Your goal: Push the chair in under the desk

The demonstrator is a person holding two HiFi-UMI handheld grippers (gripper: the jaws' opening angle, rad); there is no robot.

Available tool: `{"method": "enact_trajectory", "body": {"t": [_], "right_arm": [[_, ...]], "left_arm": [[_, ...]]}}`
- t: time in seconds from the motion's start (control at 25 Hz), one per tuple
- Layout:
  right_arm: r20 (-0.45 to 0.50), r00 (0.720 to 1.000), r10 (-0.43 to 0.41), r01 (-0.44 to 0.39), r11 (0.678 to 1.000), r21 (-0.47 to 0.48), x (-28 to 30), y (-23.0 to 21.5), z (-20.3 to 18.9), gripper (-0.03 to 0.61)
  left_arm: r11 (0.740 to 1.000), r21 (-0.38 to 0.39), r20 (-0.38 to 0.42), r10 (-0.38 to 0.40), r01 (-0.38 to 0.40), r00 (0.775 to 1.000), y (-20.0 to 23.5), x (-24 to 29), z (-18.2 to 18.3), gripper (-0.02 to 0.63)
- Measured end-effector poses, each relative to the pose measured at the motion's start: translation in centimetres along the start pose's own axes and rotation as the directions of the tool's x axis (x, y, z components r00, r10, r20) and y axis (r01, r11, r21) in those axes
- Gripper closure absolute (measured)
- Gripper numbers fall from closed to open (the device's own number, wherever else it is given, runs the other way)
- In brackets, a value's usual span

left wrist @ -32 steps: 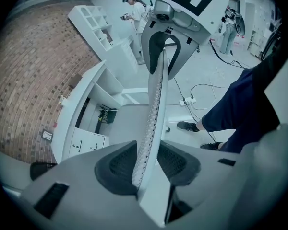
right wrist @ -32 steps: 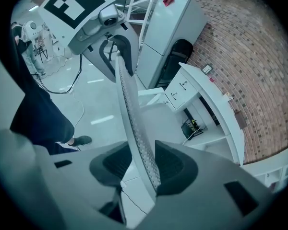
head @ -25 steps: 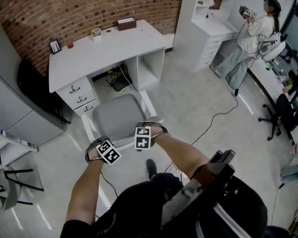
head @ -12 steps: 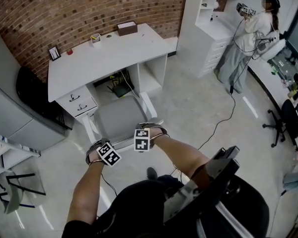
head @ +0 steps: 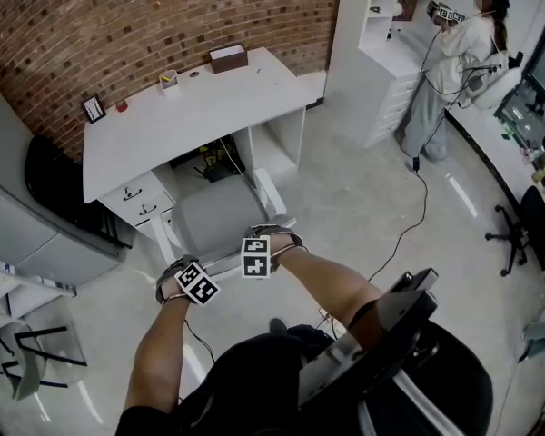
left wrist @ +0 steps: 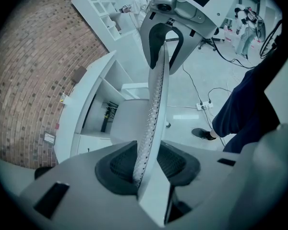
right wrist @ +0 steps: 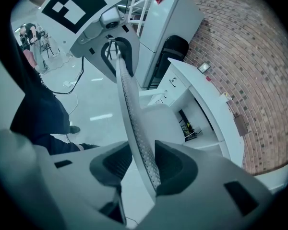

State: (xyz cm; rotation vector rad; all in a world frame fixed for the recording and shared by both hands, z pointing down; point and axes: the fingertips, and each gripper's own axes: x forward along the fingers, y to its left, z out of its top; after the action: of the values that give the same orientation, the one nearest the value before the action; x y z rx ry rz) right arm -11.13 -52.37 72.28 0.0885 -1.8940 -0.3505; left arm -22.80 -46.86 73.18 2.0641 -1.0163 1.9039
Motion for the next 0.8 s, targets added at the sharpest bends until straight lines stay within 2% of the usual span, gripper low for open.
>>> {"method": "enact_trajectory", "body": {"t": [0.12, 0.36, 0.8], "right_arm": [[0.000, 1.000, -0.004, 0.004, 1.000, -0.007, 0.2, -1.5, -0.5, 0.428], [-0.001, 1.000, -0.025, 0.025, 1.000, -0.014, 0.5, -3.5, -1.2, 0.428], [-0.040, 0.999, -0.032, 0.033, 0.999, 0.031, 1.4, -7.1, -2.3, 0.426]], "left_arm": [[1.000, 0.005, 0.008, 0.019, -0.019, 1.000, 1.1, 0.4, 1.1, 0.483], [1.000, 0.018, 0.016, 0.005, -0.006, 1.000, 2.5, 1.1, 2.5, 0.483], [0.995, 0.104, 0.067, -0.017, 0.010, 0.998, 5.2, 2.7, 4.8, 0.497]]}}
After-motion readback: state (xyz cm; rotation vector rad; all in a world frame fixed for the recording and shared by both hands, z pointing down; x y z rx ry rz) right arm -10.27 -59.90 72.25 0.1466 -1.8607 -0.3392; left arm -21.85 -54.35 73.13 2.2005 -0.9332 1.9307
